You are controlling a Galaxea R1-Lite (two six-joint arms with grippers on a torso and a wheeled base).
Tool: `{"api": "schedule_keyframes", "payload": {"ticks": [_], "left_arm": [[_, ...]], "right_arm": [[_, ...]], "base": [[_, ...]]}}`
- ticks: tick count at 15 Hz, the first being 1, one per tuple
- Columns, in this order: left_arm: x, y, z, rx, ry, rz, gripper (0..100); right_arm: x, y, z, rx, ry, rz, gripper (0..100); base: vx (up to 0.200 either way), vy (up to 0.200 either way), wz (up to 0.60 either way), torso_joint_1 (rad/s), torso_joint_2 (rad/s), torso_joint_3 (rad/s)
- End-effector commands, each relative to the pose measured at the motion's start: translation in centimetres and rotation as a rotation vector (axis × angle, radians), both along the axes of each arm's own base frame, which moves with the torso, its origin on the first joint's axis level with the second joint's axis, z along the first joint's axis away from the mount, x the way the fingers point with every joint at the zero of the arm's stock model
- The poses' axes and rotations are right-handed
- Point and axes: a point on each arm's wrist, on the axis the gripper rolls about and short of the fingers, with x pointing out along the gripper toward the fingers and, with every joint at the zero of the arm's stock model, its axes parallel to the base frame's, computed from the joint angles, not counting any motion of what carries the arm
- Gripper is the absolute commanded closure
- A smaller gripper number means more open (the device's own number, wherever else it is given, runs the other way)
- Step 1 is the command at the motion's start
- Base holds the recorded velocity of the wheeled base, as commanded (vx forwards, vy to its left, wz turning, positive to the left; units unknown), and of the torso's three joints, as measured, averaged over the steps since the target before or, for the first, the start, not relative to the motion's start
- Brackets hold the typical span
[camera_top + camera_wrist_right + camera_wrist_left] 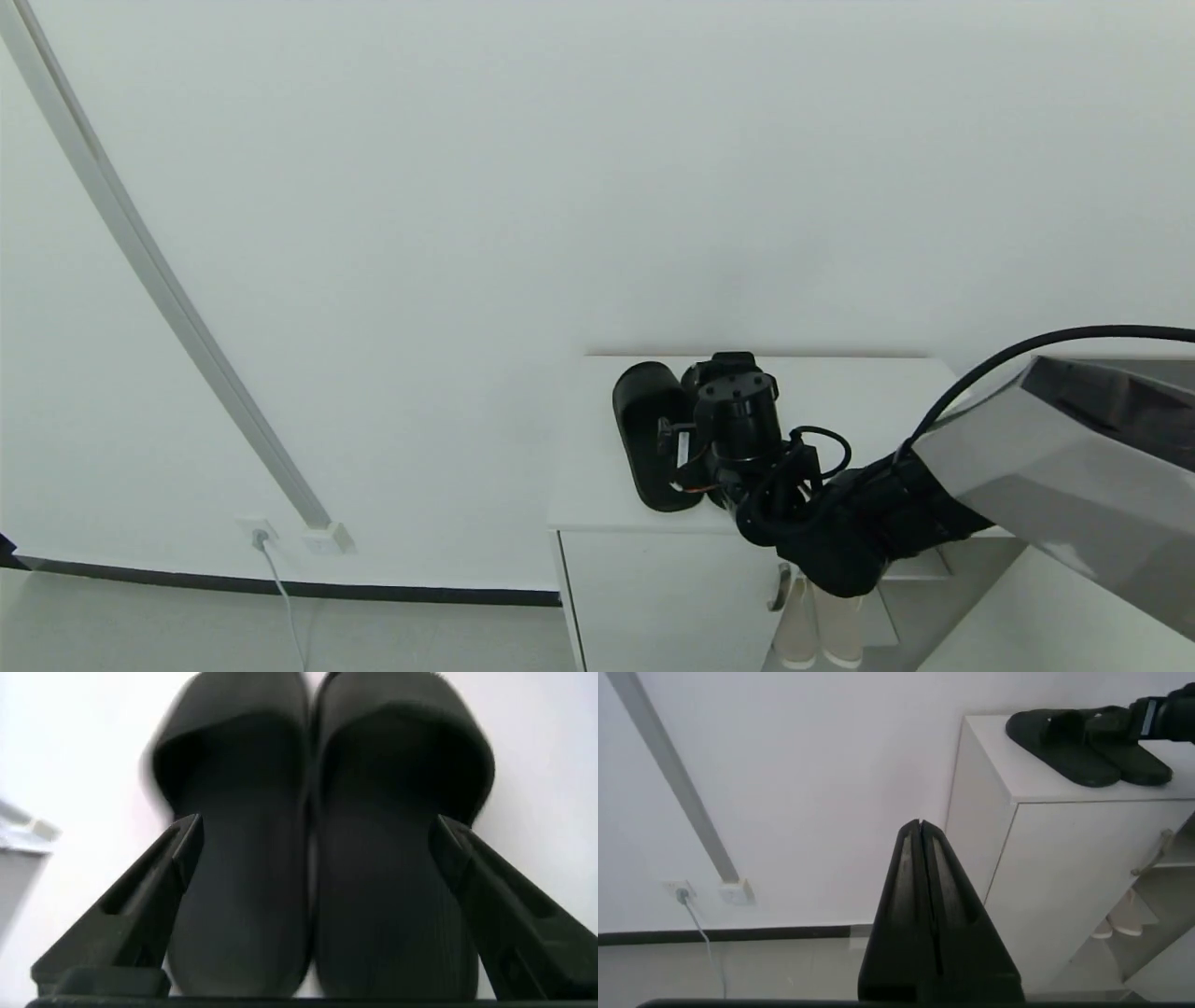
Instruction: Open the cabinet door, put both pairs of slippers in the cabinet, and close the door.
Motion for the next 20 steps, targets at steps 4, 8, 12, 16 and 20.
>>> {"api": "schedule_keyframes", "payload": {"ticks": [4,8,12,16,20], "left_arm": [[0.0,0.0,0.0,0.0,0.001,0.0,100],[0.0,0.0,0.0,-0.001,0.001,0.002,100],[0.0,0.0,0.0,-0.003,0.001,0.003,100],[0.0,0.0,0.0,-0.006,0.001,0.003,100],[0.0,0.0,0.0,-0.007,0.002,0.003,100]], "right_arm": [[3.1,0.0,-2.8,-0.046,-0.04,-0.026,0],[5.4,1.4,-3.3,-0.052,-0.048,-0.018,0],[7.4,2.1,-3.1,-0.037,-0.059,-0.019,0],[8.0,2.1,-3.8,-0.037,-0.052,-0.025,100],[8.0,2.1,-3.8,-0.038,-0.053,-0.026,100]], "base": [[0.0,0.0,0.0,0.0,0.0,0.0],[0.0,0.0,0.0,0.0,0.0,0.0],[0.0,0.0,0.0,0.0,0.0,0.0],[0.0,0.0,0.0,0.0,0.0,0.0],[0.0,0.0,0.0,0.0,0.0,0.0]]}}
